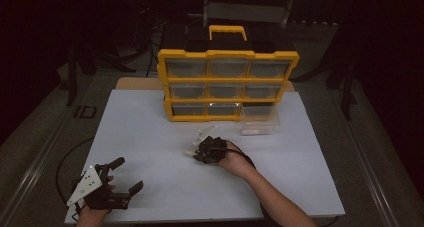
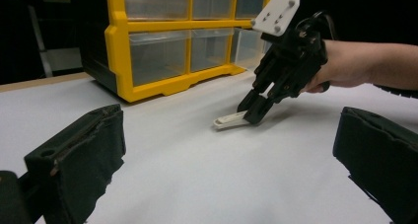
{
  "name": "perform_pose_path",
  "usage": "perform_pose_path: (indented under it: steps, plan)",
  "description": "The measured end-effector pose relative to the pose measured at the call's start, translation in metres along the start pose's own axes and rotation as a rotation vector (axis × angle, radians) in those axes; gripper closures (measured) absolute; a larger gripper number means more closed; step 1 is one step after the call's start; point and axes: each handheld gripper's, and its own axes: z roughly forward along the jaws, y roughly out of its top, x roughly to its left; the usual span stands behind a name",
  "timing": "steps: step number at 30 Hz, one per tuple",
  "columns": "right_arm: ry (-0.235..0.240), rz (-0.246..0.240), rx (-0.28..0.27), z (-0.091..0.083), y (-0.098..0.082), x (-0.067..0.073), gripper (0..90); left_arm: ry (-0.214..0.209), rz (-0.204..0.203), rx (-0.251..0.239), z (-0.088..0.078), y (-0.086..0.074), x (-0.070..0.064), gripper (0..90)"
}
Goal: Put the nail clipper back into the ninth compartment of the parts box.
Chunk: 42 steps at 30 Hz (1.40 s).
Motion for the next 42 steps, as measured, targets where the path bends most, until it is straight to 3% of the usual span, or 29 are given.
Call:
perform_pose_path:
  steps: [10,19,42]
  plan:
    - [0.022,-0.044,0.01,-0.024,-0.011,-0.003,77.8,0.0,-0.002,-0.002,0.001,0.0,-0.001,0.1]
    - [0.038,-0.032,0.008,-0.046,-0.026,-0.008,77.8,0.0,0.0,0.001,0.002,0.0,-0.001,0.0]
    - [0.019,-0.026,0.022,-0.105,-0.073,-0.016,77.7,-0.003,0.003,0.005,0.002,0.0,-0.002,0.1]
